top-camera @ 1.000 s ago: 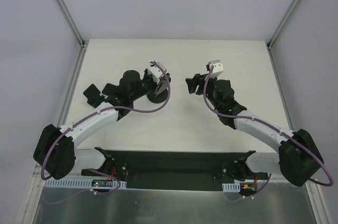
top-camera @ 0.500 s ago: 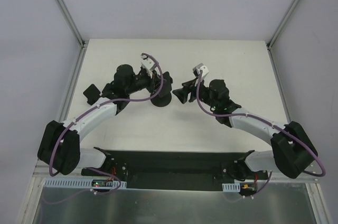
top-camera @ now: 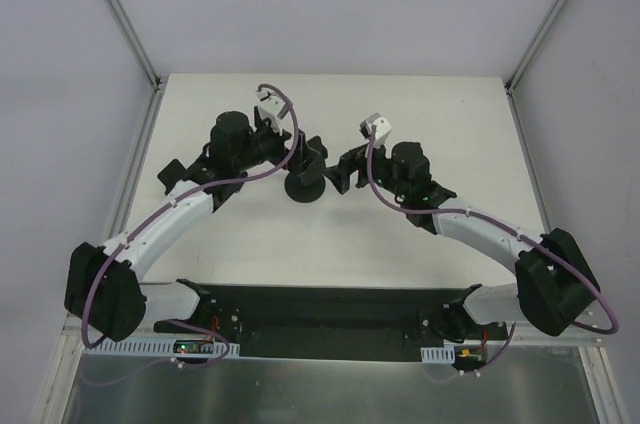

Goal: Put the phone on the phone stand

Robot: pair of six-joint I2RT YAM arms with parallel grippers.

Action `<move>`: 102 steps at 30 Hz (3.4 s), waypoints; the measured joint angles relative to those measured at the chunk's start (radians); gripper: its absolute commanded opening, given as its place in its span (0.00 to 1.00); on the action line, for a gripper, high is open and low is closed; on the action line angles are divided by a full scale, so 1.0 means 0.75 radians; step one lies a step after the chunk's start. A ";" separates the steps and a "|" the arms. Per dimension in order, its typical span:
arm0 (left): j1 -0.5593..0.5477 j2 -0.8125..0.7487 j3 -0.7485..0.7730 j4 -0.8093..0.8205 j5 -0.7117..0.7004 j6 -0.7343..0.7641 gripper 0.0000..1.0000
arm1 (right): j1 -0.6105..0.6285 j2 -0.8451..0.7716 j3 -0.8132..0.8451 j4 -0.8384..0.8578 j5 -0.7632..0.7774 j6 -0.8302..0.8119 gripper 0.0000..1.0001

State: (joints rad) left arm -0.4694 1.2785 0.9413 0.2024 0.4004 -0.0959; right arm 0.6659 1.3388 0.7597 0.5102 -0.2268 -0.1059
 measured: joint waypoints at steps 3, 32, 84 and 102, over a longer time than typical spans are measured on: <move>-0.001 -0.131 -0.002 -0.060 -0.158 -0.007 0.98 | 0.032 0.000 0.042 -0.084 0.086 -0.037 0.97; 0.000 -0.584 -0.100 -0.113 -0.921 -0.026 0.99 | 0.305 0.363 0.672 -0.461 0.472 -0.246 0.97; 0.000 -0.555 -0.101 -0.114 -0.917 -0.033 0.98 | 0.420 0.425 0.649 -0.427 0.955 -0.121 0.01; 0.000 -0.553 -0.101 -0.114 -0.882 -0.038 0.98 | 0.324 0.083 0.579 -1.018 1.776 0.390 0.01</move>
State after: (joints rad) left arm -0.4694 0.8639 0.8658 0.1165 -0.2615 -0.1246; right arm 0.9089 1.4014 1.1942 -0.2535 1.1049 0.1864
